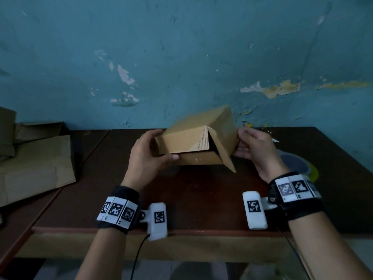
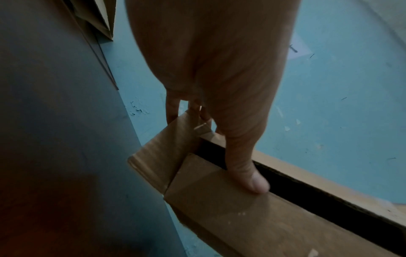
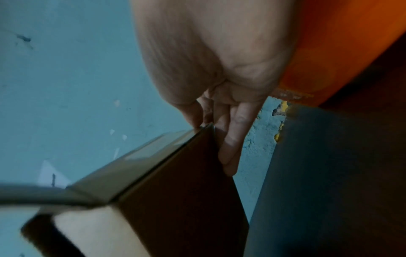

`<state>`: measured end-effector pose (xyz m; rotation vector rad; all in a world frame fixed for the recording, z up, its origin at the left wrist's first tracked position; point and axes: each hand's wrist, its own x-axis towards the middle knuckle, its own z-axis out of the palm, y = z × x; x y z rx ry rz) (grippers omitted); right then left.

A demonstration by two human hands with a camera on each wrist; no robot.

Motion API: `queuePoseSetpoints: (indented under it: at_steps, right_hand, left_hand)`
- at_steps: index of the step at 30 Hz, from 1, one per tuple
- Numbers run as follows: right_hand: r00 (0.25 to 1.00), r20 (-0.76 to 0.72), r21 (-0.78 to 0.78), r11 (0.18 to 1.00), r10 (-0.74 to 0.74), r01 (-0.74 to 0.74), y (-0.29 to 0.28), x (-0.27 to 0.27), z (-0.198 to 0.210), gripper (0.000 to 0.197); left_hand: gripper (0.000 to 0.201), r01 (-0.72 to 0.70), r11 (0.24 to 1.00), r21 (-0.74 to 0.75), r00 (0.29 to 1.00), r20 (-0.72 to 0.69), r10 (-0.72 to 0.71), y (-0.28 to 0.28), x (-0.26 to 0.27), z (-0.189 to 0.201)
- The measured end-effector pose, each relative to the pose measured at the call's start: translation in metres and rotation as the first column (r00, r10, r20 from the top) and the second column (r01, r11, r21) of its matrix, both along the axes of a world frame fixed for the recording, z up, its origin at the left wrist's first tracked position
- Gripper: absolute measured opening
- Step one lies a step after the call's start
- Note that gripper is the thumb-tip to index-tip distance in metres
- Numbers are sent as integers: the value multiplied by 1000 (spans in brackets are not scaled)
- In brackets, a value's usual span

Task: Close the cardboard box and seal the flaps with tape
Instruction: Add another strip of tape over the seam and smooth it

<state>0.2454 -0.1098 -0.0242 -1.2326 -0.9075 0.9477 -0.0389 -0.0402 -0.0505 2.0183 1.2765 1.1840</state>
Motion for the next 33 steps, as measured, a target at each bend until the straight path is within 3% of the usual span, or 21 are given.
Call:
queuePoseSetpoints:
  at_steps: [2,7,9,12,17,20,25,30,33]
  right_hand:
    - [998,70,-23,1000,-6,8,0,-1,-1,27]
    - [980,182,-107,993,76,-57,0,-2,-4,37]
    - [968,227,-107,990,109,-87,0,-4,-4,35]
    - [953,260,-119,985,155,-128,1,-6,-6,39]
    - [920,311,-202,963,238,-181,3,-5,-9,50]
    - [902,343,-251,951,261,-180,5,-5,-13,45]
    - [879,391,-257,949,275,-182,2,-7,-11,44]
    - [868,464,-70,984,180,-167,-8,-17,-2,40]
    - [871,447,-23,976,205,-218,-13,-23,6,35]
  left_hand:
    - [83,-6,1000,22,1000,21,6,-4,1,3]
    - [40,-73,995,62,981,185,60,-11,1,11]
    - [34,-97,994,54,976,199,84,-10,1,11]
    - [37,-114,993,43,966,236,101,-10,2,10]
    - [76,-195,980,25,922,346,175,-9,5,10]
    - [83,-164,986,-29,892,423,160,-5,7,6]
    - [80,-146,989,-33,891,429,146,-3,7,1]
    - [67,-163,987,-16,933,322,159,-7,11,9]
    - [70,-136,990,-25,959,247,138,-10,12,15]
